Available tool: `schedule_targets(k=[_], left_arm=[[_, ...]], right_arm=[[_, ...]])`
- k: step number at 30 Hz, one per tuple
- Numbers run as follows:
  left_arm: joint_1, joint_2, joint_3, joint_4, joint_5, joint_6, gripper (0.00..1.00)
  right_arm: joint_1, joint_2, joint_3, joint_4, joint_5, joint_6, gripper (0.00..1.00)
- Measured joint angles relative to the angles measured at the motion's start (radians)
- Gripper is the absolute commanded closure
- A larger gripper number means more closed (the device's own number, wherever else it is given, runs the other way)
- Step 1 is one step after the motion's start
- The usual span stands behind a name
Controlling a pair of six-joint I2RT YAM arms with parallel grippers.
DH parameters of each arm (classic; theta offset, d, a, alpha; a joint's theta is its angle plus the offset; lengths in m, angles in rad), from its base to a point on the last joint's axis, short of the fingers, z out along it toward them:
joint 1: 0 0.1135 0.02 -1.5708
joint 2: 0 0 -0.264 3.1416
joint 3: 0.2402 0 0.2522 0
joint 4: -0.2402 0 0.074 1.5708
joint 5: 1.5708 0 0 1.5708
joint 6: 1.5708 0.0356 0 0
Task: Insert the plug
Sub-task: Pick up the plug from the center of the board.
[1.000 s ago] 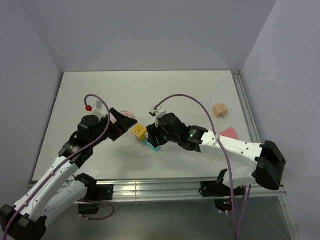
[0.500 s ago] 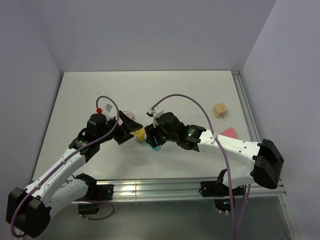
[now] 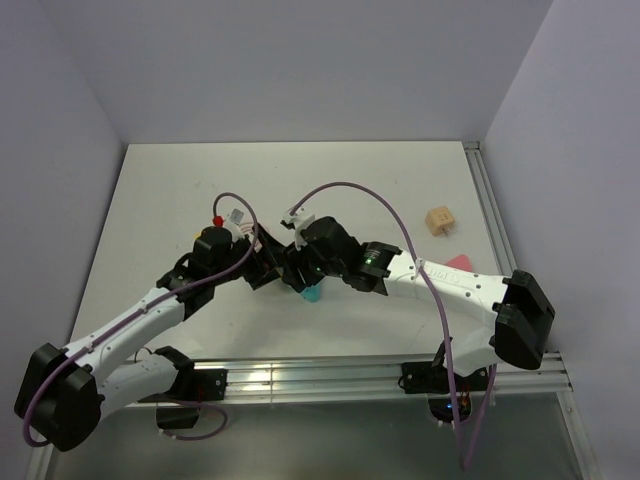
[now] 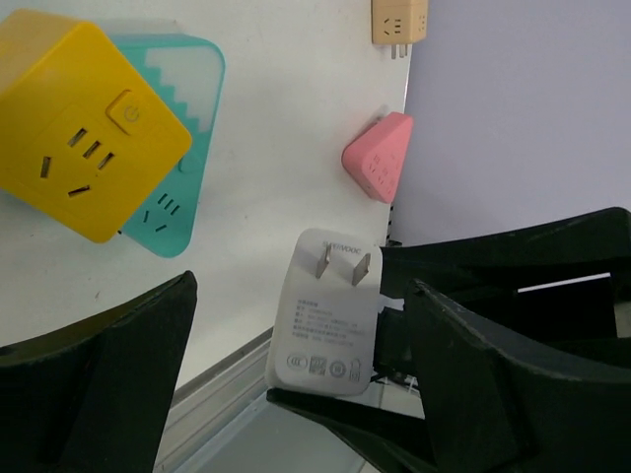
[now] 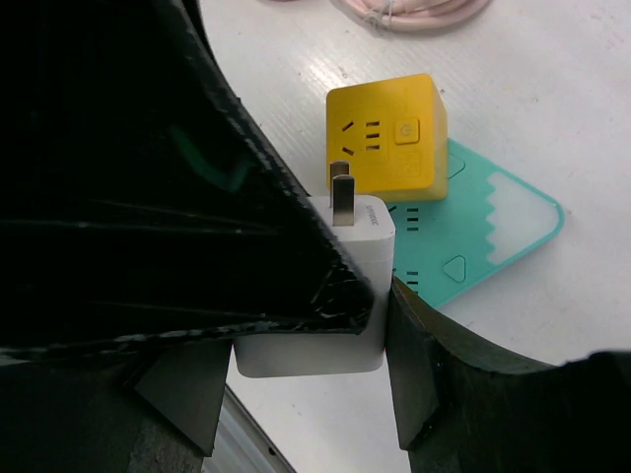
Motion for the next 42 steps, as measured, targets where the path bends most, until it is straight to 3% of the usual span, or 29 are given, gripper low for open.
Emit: schedule_targets(k=[3, 6, 9, 10, 13, 15, 16, 17, 19, 20, 33, 42], left_arm=[[-0.012, 0.012, 0.0, 0.019, -0.012, -0.008, 0.27], [-0.021, 0.012, 0.0, 0.037, -0.019, -0.018, 0.52], [-0.026, 0.011, -0.006, 0.068, -0.019, -0.008, 0.82], [-0.026, 0.011, -0.015, 0.089, -0.014, -0.006, 1.0], [-0.025, 0.018, -0.027, 0.116, -0.012, -0.014, 1.0], [-0.025, 0.023, -0.027, 0.126, -0.008, -0.016, 1.0], [-0.024, 0.023, -0.027, 0.127, -0.008, -0.016, 1.0], [-0.024, 0.023, -0.027, 0.126, -0.009, -0.017, 1.0], [-0.024, 0.02, -0.027, 0.122, -0.013, -0.022, 1.0], [-0.024, 0.016, -0.027, 0.117, -0.015, -0.027, 1.0], [0.02, -0.063, -0.084, 0.156, -0.003, -0.175, 1.0], [0.02, -0.092, -0.084, 0.181, 0.002, -0.271, 1.0]], right_arm=[[0.0, 0.0, 0.003, -0.008, -0.011, 0.0, 0.77], [0.0, 0.002, 0.007, -0.007, -0.014, 0.0, 0.77], [0.0, 0.003, 0.009, -0.006, -0.021, 0.007, 0.77], [-0.004, 0.003, 0.009, -0.006, -0.03, 0.014, 0.78], [-0.007, 0.003, 0.01, -0.01, -0.033, 0.015, 0.78], [-0.008, 0.003, 0.01, -0.011, -0.032, 0.015, 0.68], [-0.008, 0.003, 0.009, -0.011, -0.031, 0.016, 0.6], [-0.008, 0.003, 0.009, -0.01, -0.032, 0.016, 0.32], [-0.008, -0.003, -0.003, 0.007, -0.037, 0.025, 0.07], [-0.008, -0.011, -0.018, 0.031, -0.041, 0.03, 0.0], [-0.026, -0.319, -0.339, 0.358, -0.036, 0.084, 0.0], [-0.025, -0.347, -0.41, 0.525, -0.012, 0.083, 0.0]])
